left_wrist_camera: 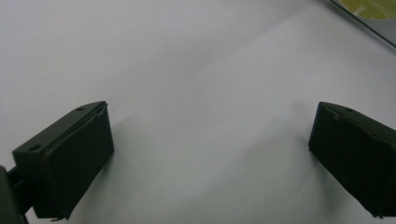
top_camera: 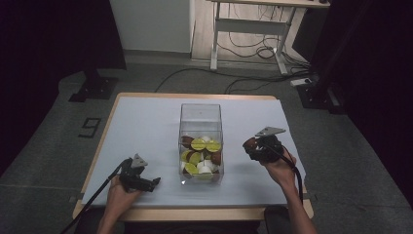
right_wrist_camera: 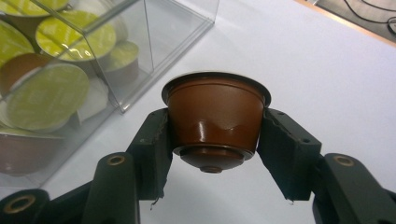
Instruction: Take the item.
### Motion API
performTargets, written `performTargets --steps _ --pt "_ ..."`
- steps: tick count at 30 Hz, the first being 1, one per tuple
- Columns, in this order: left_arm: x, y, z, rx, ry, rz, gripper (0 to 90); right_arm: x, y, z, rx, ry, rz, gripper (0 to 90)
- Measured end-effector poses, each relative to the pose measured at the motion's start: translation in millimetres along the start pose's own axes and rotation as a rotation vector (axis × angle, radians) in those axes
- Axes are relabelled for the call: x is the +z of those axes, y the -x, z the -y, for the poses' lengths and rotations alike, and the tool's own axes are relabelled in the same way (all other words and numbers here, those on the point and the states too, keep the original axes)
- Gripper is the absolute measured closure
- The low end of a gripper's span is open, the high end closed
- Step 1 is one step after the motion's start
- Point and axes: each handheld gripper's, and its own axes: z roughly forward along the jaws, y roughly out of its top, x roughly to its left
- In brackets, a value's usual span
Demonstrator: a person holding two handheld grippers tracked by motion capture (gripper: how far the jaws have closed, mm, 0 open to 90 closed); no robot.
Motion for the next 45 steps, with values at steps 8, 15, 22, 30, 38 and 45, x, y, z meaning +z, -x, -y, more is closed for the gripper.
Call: performTargets --steps 8,15,22,30,38,45 --pt "0.0 0.1 0.0 -0.001 0.001 0.000 0.0 7.7 3.2 12.1 0.019 -0.005 0.013 44.7" --pt "0.1 0.1 0.0 -0.002 0.002 -0.001 0.0 13.8 4.6 22.1 0.041 -0.003 0.014 44.7" --pt "0.1 0.1 0.0 -0.002 0.002 -0.001 0.0 22.3 3.5 31.4 0.043 -0.018 0.020 44.7" --pt "0.1 0.1 0.0 -0.002 0.002 -0.001 0.0 31.7 2.8 42.6 0.054 -0.032 0.019 44.7" --pt "0.1 0.2 0.1 -0.002 0.002 -0.001 0.0 40.5 0.4 51.9 0.062 -0.047 0.013 44.6" --pt "0.1 0.2 0.1 -0.002 0.002 -0.001 0.0 48.5 -0.6 61.1 0.065 -0.063 0.009 44.6"
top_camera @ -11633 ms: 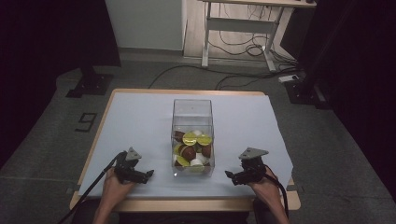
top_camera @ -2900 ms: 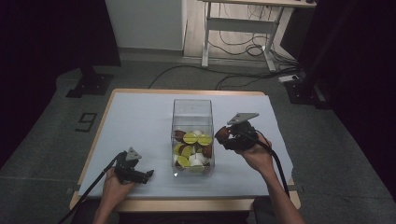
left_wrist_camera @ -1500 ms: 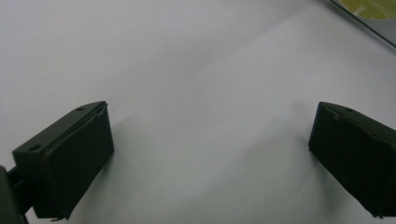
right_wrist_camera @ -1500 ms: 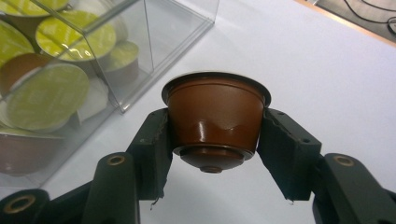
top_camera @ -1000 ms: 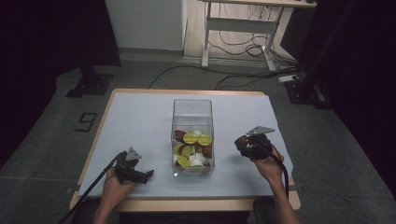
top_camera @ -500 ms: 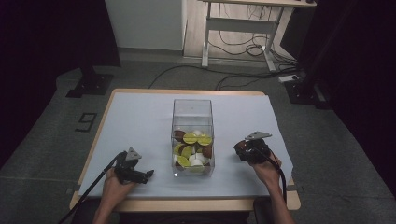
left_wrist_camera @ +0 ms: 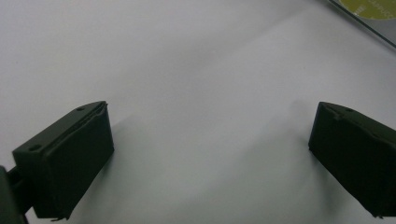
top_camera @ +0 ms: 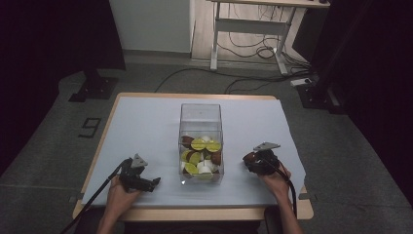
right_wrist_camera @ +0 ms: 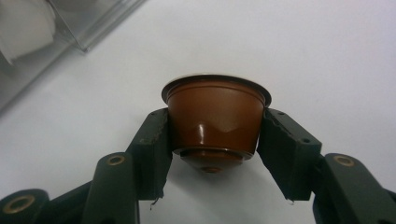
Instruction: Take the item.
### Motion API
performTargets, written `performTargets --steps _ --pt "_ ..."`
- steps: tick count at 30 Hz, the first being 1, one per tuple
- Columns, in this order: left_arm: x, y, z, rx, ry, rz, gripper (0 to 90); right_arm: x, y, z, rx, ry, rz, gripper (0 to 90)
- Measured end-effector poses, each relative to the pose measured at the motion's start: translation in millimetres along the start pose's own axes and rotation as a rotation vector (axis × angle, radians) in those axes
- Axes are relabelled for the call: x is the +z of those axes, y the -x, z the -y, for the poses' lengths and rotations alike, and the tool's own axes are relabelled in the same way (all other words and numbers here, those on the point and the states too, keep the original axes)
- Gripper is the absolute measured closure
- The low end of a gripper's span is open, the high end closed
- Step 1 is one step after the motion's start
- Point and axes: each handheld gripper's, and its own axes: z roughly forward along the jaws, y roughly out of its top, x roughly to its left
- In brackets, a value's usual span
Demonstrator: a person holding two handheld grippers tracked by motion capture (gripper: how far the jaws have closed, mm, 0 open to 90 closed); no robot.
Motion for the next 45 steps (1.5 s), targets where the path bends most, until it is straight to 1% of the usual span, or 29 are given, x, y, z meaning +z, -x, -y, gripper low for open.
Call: performTargets --steps 5,8,10,11,12,16,21,22,23,24,25,28,29,31,34,38,39,40,43,45 --pt "0.0 0.0 0.0 0.000 0.000 0.000 0.0 2.9 1.0 3.7 0.000 -0.010 0.000 44.4" --pt "0.0 0.0 0.0 0.000 0.000 0.000 0.0 3.5 1.1 5.7 0.005 -0.003 -0.003 44.4" --pt "0.0 0.0 0.0 0.000 0.000 0.000 0.0 4.1 1.1 6.3 0.002 -0.005 -0.008 45.7" --pt "-0.1 0.1 0.0 0.001 0.000 0.000 0.0 6.9 -0.2 9.0 -0.013 -0.018 -0.004 46.6" --pt "-0.1 0.1 0.0 0.001 0.000 0.000 0.0 7.3 -0.6 10.3 -0.013 -0.009 -0.003 46.7" --pt "-0.1 0.1 0.0 0.001 0.000 -0.001 0.0 7.2 -0.2 10.5 -0.007 -0.009 -0.003 46.6" --pt "0.0 0.1 0.0 0.001 0.000 0.000 0.0 7.2 -0.2 10.5 -0.011 -0.009 -0.002 45.9" --pt "0.0 0.0 0.0 0.001 0.000 0.000 0.0 7.3 -0.2 10.5 -0.013 -0.008 0.000 44.5" --pt "0.0 0.1 0.0 0.000 0.000 0.000 0.0 7.5 -0.1 10.5 -0.014 -0.009 0.007 40.5" --pt "0.0 0.1 0.0 0.000 0.000 0.000 0.0 7.5 -0.1 10.5 -0.014 -0.009 0.007 40.5" --pt "0.0 0.1 0.0 0.000 0.000 0.000 0.0 8.0 1.4 10.4 -0.015 -0.014 0.011 30.3" --pt "0.0 0.0 0.0 0.000 0.000 0.000 0.0 9.2 2.4 11.2 -0.005 -0.033 -0.007 17.2" --pt "0.0 0.0 0.0 0.000 0.000 0.000 0.0 9.5 2.1 11.5 -0.006 -0.037 -0.010 15.2" --pt "0.0 0.0 0.0 0.001 0.000 0.000 0.0 9.2 1.6 11.6 -0.005 -0.038 -0.017 13.5" --pt "0.0 0.0 0.0 0.000 0.000 0.000 0.0 7.2 0.6 11.0 -0.011 -0.029 -0.004 13.1" --pt "0.0 0.0 0.0 0.000 0.000 0.000 0.0 3.3 -0.2 10.7 -0.020 -0.013 -0.005 12.0" --pt "0.0 0.0 0.0 0.000 0.000 0.000 0.0 -0.2 -0.6 10.6 -0.023 -0.004 0.000 9.1" --pt "0.0 0.0 0.0 0.000 0.000 0.000 0.0 -0.2 -0.6 10.6 -0.023 -0.004 0.000 9.1" --pt "0.0 0.0 0.0 0.001 0.000 0.000 0.0 -7.2 -0.6 10.7 -0.027 0.023 0.019 6.9" --pt "0.0 0.0 0.0 0.000 0.000 0.000 0.0 -9.5 -0.4 11.1 -0.025 0.029 0.026 6.0"
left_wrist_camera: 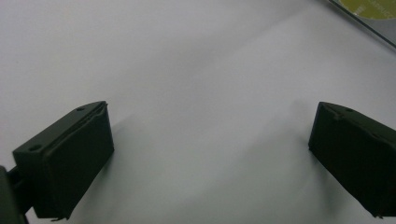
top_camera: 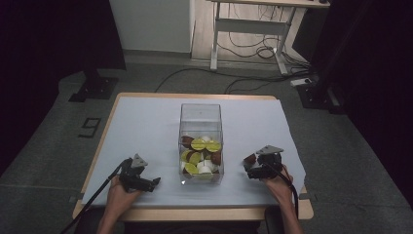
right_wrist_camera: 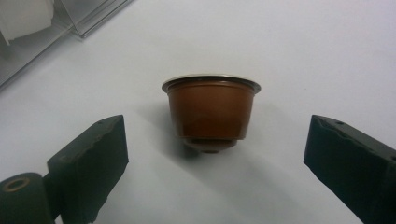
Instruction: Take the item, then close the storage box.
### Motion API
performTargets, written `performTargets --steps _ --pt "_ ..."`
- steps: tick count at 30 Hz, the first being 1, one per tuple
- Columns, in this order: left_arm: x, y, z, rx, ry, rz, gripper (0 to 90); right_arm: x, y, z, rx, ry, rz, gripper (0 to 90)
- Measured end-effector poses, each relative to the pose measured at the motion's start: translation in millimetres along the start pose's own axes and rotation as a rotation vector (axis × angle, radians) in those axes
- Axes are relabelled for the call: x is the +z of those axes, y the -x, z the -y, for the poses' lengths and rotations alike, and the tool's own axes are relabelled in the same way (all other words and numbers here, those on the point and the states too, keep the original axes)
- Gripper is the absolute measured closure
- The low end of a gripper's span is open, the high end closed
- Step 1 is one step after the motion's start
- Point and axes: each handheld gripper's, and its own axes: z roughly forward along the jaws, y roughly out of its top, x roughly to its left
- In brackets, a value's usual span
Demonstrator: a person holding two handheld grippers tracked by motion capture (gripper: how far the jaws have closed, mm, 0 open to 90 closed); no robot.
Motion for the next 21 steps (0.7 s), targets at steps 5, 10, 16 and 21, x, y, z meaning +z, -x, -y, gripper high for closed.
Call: performTargets --steps 5,10,16,21 --pt "0.0 0.2 -0.1 0.001 0.000 -0.001 0.0 -3.4 -0.7 1.2 0.003 0.006 0.000 5.9" --pt "0.0 0.1 -0.1 0.000 -0.001 -0.001 0.0 -8.7 -3.0 0.1 -0.008 0.018 -0.007 6.0" --pt "-0.3 0.2 -0.3 0.001 -0.002 -0.001 0.0 -16.1 -6.4 -1.8 -0.003 0.025 -0.011 7.4" --pt "-2.7 1.3 -0.5 0.002 -0.001 -0.001 3.2 -22.9 -10.0 -3.4 -0.007 0.035 -0.021 8.6"
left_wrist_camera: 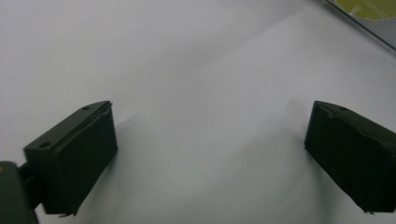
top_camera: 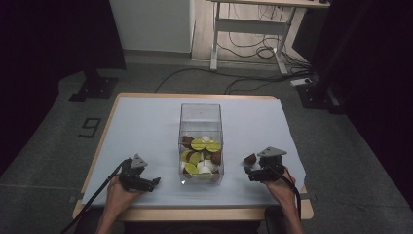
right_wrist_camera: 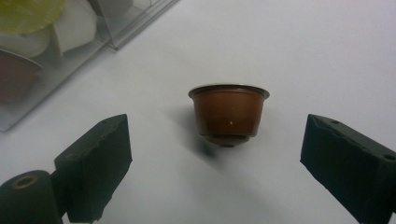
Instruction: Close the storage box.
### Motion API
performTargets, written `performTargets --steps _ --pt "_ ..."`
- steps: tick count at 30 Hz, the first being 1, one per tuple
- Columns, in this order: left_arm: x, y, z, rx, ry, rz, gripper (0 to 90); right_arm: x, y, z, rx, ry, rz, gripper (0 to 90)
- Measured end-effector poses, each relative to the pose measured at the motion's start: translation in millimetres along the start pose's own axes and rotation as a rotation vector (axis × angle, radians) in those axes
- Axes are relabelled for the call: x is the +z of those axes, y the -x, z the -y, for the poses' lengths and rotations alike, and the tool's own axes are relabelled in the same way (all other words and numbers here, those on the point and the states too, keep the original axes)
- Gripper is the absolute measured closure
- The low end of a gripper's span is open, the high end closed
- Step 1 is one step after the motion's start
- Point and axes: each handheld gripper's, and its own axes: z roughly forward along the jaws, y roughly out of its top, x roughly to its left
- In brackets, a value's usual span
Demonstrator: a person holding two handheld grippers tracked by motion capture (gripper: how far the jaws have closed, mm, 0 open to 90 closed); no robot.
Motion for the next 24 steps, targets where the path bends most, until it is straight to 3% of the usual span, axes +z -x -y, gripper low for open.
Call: performTargets --steps 6,8,13,19,24 --pt "-6.8 4.9 -2.3 0.034 0.018 -0.048 9.9 -5.3 -2.6 -1.4 0.004 0.012 -0.027 8.8" --pt "-13.8 7.8 -5.0 0.034 0.059 -0.023 12.2 -7.2 -5.3 -1.6 -0.003 0.017 -0.048 8.8" --pt "-22.4 15.5 -9.3 0.040 0.109 0.035 13.9 -10.0 -10.2 -2.9 -0.018 0.031 -0.071 9.3" --pt "-27.3 22.2 -13.5 0.058 0.136 0.059 14.0 -13.7 -15.3 -5.2 -0.053 0.040 -0.075 13.2" --pt "-32.3 33.5 -20.2 0.091 0.156 0.108 14.3 -13.7 -23.1 -7.1 -0.073 0.037 -0.090 13.6"
